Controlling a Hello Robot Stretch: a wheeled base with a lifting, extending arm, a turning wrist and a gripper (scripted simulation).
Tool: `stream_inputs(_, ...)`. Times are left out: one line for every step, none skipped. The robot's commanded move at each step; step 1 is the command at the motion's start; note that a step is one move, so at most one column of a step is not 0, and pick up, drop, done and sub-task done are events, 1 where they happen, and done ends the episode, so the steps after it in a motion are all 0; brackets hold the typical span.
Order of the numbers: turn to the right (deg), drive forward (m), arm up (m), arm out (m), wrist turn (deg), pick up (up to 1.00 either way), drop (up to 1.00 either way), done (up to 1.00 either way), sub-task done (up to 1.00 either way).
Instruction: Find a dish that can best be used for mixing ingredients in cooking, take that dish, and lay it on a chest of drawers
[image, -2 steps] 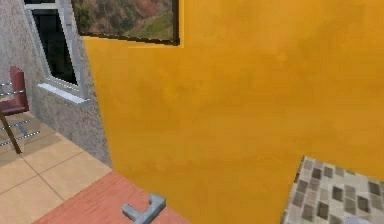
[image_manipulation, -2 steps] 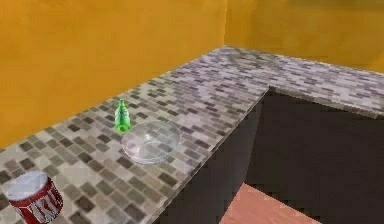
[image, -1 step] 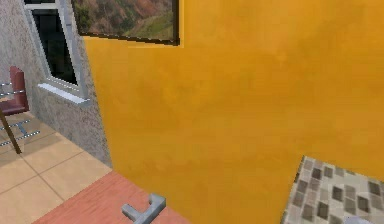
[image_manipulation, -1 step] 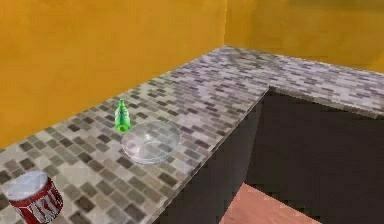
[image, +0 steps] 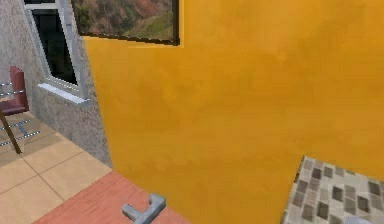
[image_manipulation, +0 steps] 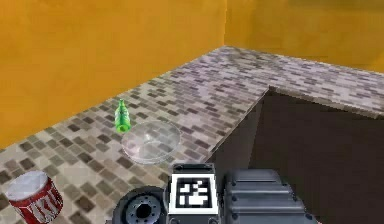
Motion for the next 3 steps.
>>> stream_inputs(0.0,0.0,0.0,0.14,0.0,0.0,0.0,0.0,0.0)
stream_inputs(0.0,0.0,0.0,0.0,45.0,0.0,0.0,0.0,0.0)
stream_inputs(0.0,0.0,0.0,0.0,45.0,0.0,0.0,0.0,0.0)
